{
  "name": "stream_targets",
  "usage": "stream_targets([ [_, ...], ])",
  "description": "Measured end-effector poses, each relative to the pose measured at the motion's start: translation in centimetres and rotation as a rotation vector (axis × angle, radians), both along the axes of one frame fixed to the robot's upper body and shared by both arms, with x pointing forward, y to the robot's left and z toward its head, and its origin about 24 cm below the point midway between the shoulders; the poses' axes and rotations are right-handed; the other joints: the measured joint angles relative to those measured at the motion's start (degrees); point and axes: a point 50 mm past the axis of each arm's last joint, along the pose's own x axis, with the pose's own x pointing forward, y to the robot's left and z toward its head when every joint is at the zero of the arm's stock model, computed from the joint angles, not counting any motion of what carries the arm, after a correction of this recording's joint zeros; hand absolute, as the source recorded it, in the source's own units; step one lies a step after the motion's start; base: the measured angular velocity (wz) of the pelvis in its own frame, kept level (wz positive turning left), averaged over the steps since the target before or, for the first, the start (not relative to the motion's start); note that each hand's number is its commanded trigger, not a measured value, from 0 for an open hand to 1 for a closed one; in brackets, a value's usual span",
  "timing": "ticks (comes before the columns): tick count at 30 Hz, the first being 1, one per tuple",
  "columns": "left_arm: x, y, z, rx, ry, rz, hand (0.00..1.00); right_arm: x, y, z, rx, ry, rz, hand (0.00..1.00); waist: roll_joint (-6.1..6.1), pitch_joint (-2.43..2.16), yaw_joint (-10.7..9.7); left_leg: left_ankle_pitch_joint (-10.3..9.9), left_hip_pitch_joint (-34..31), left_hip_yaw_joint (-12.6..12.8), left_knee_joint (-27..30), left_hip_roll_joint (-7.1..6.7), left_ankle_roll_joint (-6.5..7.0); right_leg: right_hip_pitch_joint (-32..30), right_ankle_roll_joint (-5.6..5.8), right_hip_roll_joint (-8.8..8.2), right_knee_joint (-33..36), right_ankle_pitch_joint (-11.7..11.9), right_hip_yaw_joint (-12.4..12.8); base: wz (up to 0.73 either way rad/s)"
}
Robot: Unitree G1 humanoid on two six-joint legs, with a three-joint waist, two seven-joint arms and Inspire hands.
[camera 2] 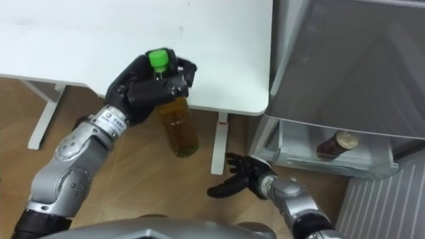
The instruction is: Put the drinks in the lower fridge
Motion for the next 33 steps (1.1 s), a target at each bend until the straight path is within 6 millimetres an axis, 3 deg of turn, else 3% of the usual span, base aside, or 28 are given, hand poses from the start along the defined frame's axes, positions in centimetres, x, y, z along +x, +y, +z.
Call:
stream_targets([
  [9, -0.5, 0.7, -1.7, 0.024, 0.076, 0.016, 1.0, 1.5, 0.2, 1.5, 0.002, -0.081, 0.1, 0.0, -0.08, 0.03, 0.1, 0.0, 0.3, -0.5, 0.1, 0.06, -0.01, 0.5, 0.0, -0.07, 0.3, 0.0, -1.2, 0.04],
  [19, -0.6, 0.7, -2.2, 0.031, 0.095, 0.005, 1.0, 1.2, 1.0, 1.6, 0.06, -0.056, 0.17, 0.0, -0.12, 0.12, 0.3, -0.1, 0.1, -0.5, 0.3, 0.08, 0.06, 0.3, 0.04, -0.06, 1.0, -0.1, -1.0, 0.0],
  [33, -1.3, -1.7, -2.6, 0.018, 0.091, -0.115, 1.0, 1.2, 2.4, 2.6, 0.188, -0.094, 0.189, 0.0, -0.08, 0.13, 0.0, 0.0, 0.2, -0.4, 0.2, 0.17, 0.08, 0.2, 0.01, -0.16, 0.9, -0.1, -1.2, 0.0],
])
